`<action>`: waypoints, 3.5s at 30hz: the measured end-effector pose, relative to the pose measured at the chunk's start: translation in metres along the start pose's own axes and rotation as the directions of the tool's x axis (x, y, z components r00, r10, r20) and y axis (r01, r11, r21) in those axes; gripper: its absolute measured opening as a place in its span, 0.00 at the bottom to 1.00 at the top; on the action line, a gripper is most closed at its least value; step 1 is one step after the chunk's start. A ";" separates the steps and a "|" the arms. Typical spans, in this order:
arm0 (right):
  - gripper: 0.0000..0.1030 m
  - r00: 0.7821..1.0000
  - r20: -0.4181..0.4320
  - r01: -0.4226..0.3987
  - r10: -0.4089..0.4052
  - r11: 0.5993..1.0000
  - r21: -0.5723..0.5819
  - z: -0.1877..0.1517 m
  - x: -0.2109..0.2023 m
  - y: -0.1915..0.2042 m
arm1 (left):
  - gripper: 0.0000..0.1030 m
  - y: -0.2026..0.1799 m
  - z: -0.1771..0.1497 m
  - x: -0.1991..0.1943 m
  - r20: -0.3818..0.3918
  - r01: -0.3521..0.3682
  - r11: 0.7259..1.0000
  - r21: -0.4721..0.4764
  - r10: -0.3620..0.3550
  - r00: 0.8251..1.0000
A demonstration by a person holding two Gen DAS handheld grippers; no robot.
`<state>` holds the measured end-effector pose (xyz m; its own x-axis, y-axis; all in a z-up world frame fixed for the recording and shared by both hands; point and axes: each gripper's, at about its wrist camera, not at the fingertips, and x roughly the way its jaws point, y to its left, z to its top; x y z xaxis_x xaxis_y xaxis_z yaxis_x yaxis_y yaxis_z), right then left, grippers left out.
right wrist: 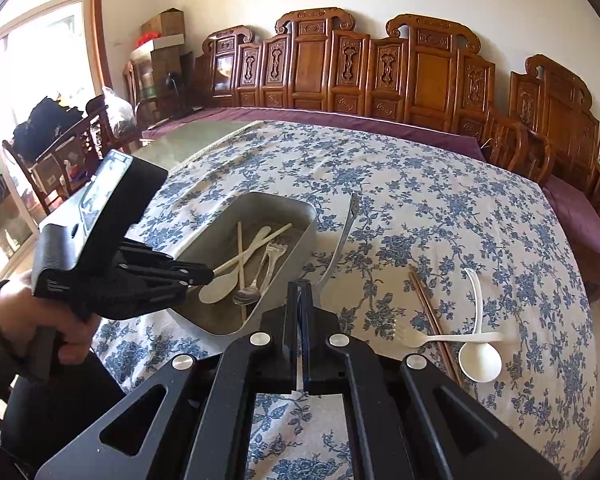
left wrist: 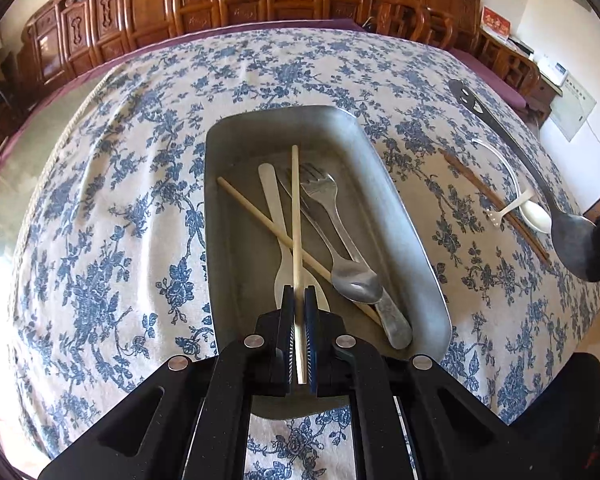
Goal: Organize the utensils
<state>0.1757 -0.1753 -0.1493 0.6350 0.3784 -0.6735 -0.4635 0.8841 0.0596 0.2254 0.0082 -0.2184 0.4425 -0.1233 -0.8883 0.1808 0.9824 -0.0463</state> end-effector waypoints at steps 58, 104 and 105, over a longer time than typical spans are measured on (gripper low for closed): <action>0.04 0.973 -0.195 -0.121 0.122 0.993 0.016 0.025 0.126 0.071 | 0.06 0.087 0.003 -0.127 0.218 0.013 0.999 -0.038 -0.004 0.976; 0.39 0.981 -0.148 0.151 -0.121 0.966 0.211 -0.043 -0.012 -0.166 | 0.31 -0.114 0.034 -0.047 0.102 0.188 0.968 0.169 -0.207 0.973; 0.41 0.980 -0.160 0.156 -0.121 0.961 0.227 -0.046 -0.005 -0.172 | 0.31 -0.116 0.034 -0.043 0.094 0.190 0.967 0.170 -0.208 0.974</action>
<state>0.2237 -0.3417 -0.1897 0.5796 0.2197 -0.7847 -0.2064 0.9712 0.1195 0.2154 -0.1048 -0.1598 0.4755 -0.3375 -0.8124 0.4079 0.9028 -0.1363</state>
